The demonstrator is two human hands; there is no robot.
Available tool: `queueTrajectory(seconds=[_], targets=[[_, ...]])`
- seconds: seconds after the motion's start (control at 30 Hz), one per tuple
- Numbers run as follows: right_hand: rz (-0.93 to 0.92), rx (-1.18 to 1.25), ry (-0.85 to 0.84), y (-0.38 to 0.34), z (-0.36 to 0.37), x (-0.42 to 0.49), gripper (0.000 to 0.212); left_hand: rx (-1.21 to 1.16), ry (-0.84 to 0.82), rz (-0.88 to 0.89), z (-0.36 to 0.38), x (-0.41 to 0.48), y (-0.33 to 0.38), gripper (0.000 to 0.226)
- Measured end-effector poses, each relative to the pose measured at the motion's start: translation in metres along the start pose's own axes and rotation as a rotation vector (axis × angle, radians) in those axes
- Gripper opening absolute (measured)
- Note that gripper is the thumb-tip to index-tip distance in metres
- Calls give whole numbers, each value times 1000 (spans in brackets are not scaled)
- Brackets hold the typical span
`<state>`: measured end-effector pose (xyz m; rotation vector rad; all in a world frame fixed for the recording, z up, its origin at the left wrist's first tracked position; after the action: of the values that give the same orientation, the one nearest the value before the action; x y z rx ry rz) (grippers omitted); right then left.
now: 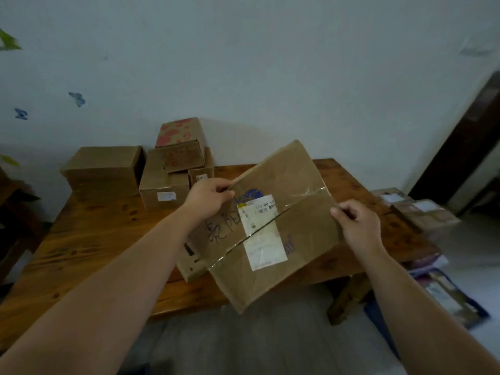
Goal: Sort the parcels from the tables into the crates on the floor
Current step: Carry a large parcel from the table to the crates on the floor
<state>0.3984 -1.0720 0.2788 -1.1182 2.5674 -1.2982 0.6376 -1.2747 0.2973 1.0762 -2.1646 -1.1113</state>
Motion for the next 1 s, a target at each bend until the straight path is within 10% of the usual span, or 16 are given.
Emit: queueTrajectory(seconds=[0.23,0.4,0.57,1.0], targets=[[282,183,289,89,-92,3,11,196,234,189,60,10,85,44],[433,353,404,160,-151,16,3,-156,162,-150,134,4,71,82],[403,322,392,224,-210,37,4,-531,5,-281,265,-4,101,50],[338,295,245,344,-274,131,25,-451,77,-211,411,90,178,40]])
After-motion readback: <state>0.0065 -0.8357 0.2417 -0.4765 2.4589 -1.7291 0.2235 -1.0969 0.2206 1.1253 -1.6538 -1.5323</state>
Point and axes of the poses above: each hand's wrist, its own x-axis towards the middle knuckle, its own z-axis out of the palm, y = z × x, the point moved 8 cm from there along x, towards the middle knuckle, and after that the axes turned 6 degrees about -x, right-handed, at the moved point
